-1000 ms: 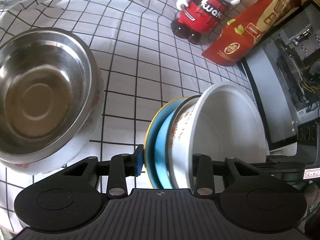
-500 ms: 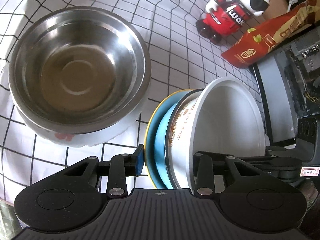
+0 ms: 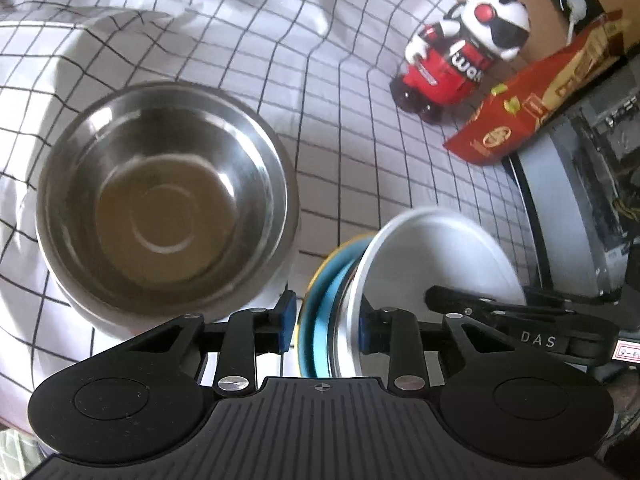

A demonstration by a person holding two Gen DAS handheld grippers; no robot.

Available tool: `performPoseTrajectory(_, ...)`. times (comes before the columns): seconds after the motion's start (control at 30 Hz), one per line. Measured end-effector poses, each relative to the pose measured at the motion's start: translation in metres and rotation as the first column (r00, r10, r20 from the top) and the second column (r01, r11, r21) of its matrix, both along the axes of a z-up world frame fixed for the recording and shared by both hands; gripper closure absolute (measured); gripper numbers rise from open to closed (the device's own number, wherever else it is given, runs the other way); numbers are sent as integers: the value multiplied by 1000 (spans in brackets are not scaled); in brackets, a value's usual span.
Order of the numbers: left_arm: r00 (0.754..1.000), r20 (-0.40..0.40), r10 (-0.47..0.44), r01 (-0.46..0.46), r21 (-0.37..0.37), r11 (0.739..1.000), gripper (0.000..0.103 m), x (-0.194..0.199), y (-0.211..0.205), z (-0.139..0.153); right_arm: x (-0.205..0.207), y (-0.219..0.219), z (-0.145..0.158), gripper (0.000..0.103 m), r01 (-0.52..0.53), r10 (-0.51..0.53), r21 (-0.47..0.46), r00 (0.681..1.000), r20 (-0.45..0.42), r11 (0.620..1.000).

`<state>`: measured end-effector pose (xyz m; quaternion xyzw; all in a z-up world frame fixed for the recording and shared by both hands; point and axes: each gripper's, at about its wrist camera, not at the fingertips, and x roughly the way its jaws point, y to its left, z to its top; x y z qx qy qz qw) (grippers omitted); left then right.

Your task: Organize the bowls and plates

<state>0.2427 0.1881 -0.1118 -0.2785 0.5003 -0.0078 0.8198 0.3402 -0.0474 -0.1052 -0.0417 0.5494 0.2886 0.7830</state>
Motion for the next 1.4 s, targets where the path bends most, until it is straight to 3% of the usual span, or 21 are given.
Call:
performPoseTrajectory(0.2,999,29,-14,13,31,999,71,4,-1,11,8,-14,-4,48,46,-45,31,999,-25,998)
performPoseTrajectory(0.5,997,-46,-66,69,57,996,61,-4,-4,2,-1,-9,-14,48,13,-9,53,996,-85,998)
performPoseTrajectory(0.7,996,-75,-48,49,17,999,57,-2,-3,-9,-2,-2,-35,48,21,0,89,972,-234,996)
performPoseTrajectory(0.9,994,-104,-28,25,-33,999,61,-4,-8,-25,-1,-6,-43,46,60,-7,157,949,-316,986)
performPoseTrajectory(1.0,996,-90,-19,10,-104,995,61,-4,-7,-29,-4,-8,-46,46,54,5,166,942,-335,985)
performPoseTrajectory(1.23,994,-103,32,-50,-169,984,62,-11,2,-32,-16,-4,-44,45,15,34,153,950,-311,988)
performPoseTrajectory(1.4,992,-120,-28,14,-117,993,62,-18,-2,-27,-29,3,-44,45,-56,101,151,945,-312,987)
